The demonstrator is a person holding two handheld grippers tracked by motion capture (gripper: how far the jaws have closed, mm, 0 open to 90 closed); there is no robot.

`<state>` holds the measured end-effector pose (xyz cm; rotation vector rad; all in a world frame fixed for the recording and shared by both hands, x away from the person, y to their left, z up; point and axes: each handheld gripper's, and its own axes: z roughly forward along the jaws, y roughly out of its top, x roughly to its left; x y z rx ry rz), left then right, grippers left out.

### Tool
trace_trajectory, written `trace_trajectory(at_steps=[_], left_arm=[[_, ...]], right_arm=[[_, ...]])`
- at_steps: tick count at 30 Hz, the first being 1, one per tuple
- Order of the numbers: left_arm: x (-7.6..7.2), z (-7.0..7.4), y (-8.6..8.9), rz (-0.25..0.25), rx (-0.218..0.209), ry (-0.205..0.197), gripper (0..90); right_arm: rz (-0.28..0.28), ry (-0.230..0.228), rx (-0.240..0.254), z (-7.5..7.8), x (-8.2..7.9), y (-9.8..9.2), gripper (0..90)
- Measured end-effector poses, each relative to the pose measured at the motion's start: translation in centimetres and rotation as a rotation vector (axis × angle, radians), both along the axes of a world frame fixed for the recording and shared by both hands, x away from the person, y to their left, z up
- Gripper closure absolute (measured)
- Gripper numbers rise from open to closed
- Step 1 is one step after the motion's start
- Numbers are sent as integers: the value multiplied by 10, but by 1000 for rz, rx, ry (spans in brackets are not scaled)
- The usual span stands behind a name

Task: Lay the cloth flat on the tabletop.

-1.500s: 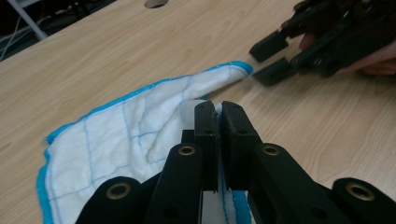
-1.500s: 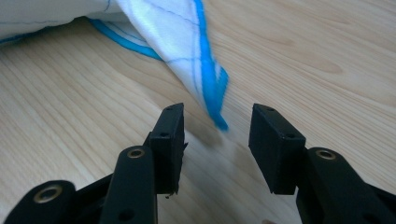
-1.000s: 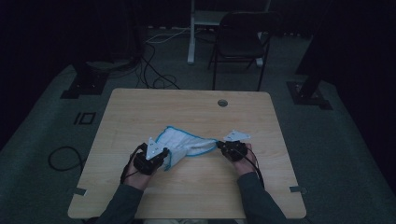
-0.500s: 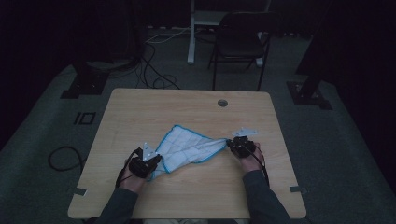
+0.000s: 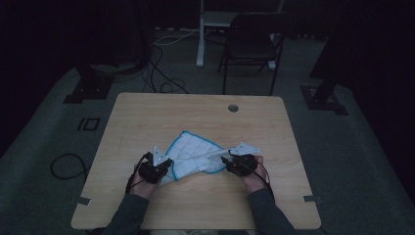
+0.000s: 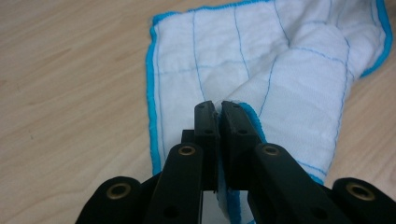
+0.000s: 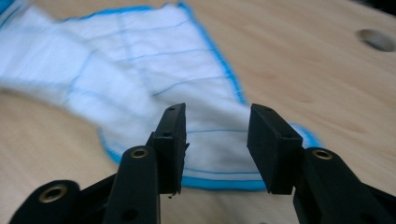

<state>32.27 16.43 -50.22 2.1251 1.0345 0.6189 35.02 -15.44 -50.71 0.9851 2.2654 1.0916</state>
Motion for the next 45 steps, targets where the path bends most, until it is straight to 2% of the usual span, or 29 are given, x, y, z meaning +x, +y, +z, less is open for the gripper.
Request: trace_trajectory(at_steps=[5,9,15,20,24,25,26,29,32,34,38,41,45], left_arm=[[11,7,0,18,-32,-14,865],[19,12,-2,34,-45,-34,865],[25,21,-5,45,-71,-64,865],[27,26,-5,56,-85,-84,865],[29,23,-3,66,-90,-78,865],[29,22,-3,66,-89,-76,864],[29,20,-3,65,-84,-75,864],[28,17,-3,63,-79,-68,861],[26,15,-4,47,-84,-66,847],[23,15,-4,36,-79,-67,825],[16,19,-4,5,-112,-81,760],[12,23,-5,0,-114,-94,748],[13,25,-5,-3,-107,-93,736]], right_arm=[[82,33,-21,-12,-4,17,595],[121,39,-27,-17,-7,29,573],[157,49,-26,-19,-7,40,545],[166,50,-14,-20,-6,44,544],[164,81,-22,-28,0,48,600],[153,106,-18,-34,5,49,678],[145,114,-20,-35,6,49,712],[131,122,-21,-35,8,48,766],[122,129,-27,-34,9,45,769],[122,133,-30,-34,8,42,753],[127,148,-33,-33,5,29,708],[127,158,-31,-33,2,16,679],[109,161,-39,-32,-1,2,622]])
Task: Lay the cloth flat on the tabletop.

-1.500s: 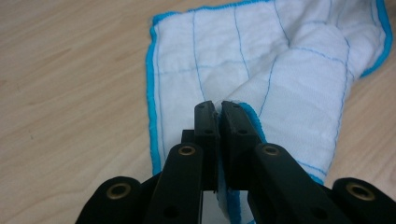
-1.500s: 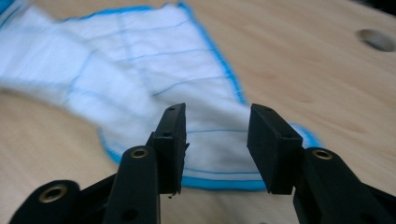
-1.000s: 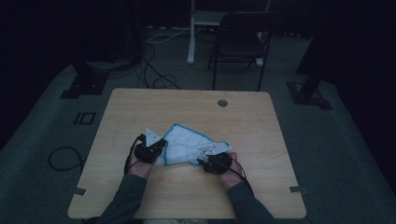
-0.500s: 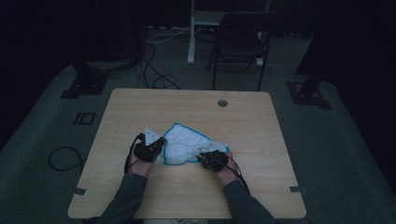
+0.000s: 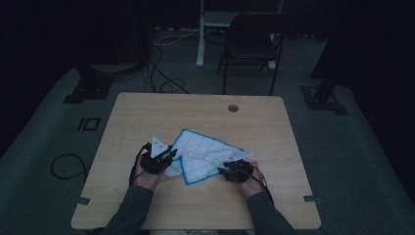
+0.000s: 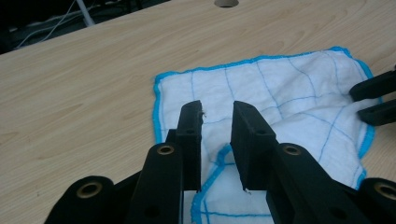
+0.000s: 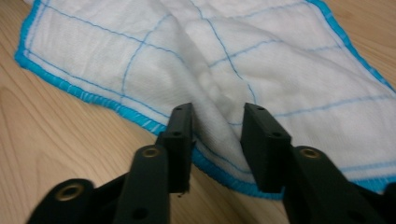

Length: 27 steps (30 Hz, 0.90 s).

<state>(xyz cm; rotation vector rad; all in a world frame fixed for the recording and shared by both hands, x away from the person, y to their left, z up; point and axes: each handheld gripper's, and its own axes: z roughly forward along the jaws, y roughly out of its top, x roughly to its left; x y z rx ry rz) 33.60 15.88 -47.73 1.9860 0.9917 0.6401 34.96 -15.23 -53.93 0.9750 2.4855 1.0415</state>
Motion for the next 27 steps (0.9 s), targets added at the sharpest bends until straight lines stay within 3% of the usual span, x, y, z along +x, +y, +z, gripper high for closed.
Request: trace_trajectory(at_steps=[5,9,17,27], left_arm=[[6,-10,0,13,9,33,732],[10,-18,0,20,12,55,733],[21,-32,2,22,28,100,730],[37,-52,-2,-10,57,165,764]], right_arm=[[-33,1,-22,1,-2,-14,568],[-46,-1,-22,3,-6,-13,516],[-23,-43,10,7,-19,17,424],[-18,-86,20,8,-19,52,300]])
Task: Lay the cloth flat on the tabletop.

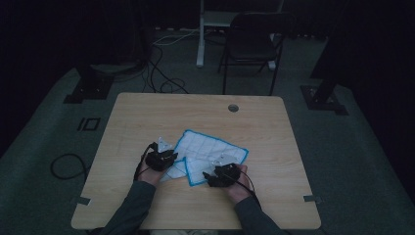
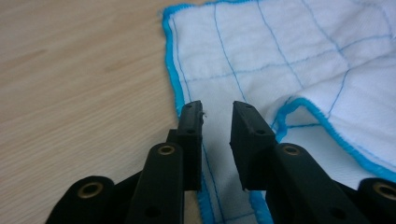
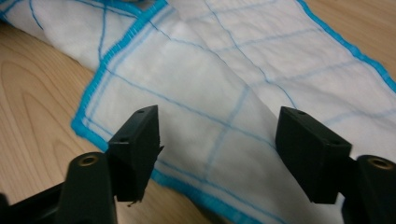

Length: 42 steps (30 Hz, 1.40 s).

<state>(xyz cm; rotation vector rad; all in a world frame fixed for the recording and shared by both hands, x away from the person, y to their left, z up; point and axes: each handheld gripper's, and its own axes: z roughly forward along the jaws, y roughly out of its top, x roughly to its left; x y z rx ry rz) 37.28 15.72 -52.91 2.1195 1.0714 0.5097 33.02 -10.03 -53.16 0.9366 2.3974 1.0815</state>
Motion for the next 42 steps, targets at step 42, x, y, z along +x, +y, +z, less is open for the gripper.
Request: trace_trajectory(at_steps=[42], left_arm=[[31,-6,16,117,36,45,882]], right_arm=[[5,41,-38,-13,-12,-26,253]])
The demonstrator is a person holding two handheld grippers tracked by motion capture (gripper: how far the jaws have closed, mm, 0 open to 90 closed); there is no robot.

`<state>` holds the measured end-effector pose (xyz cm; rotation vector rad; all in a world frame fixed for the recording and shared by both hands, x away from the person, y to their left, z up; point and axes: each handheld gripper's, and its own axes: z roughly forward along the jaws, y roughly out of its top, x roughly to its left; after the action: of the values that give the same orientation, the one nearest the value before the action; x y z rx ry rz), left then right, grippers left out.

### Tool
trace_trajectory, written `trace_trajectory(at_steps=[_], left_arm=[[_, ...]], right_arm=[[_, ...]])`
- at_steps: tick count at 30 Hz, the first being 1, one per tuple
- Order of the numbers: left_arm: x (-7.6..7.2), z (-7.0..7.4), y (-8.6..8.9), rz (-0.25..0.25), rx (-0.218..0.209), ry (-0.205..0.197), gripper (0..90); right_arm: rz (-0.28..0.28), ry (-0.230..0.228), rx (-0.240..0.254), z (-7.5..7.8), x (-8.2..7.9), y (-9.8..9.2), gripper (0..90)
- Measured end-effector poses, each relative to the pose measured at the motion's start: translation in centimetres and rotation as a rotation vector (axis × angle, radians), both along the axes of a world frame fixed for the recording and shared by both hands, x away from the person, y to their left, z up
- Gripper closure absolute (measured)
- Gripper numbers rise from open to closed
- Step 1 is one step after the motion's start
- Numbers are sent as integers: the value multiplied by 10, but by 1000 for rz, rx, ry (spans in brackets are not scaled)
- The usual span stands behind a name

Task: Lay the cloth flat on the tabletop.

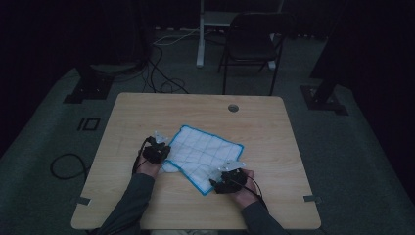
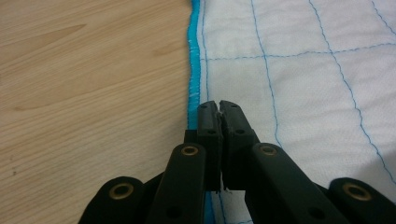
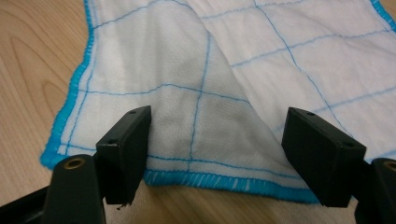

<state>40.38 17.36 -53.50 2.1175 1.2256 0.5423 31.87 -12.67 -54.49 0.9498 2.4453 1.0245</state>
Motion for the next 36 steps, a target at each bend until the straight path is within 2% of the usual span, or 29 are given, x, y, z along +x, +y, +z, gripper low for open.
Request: trace_trajectory(at_steps=[8,12,18,23,26,30,33,36], left_arm=[[5,1,5,7,-7,16,882],[8,2,13,25,-14,29,882],[8,1,23,34,-28,27,881],[5,1,25,42,-44,28,867],[-1,1,28,36,-38,24,826],[-9,0,32,41,-47,15,816],[-14,-1,34,41,-43,7,816],[-19,-1,36,45,-38,8,816]], right_arm=[[5,3,-13,1,-3,-6,222],[-11,29,-2,0,-5,-12,214],[-21,35,1,0,-6,-19,208],[-28,38,-1,0,-5,-22,207],[-37,-4,-5,3,-8,-20,254],[-30,-42,44,10,-8,-14,318],[12,-46,64,12,-5,-4,400],[34,-33,38,9,-1,6,401]])
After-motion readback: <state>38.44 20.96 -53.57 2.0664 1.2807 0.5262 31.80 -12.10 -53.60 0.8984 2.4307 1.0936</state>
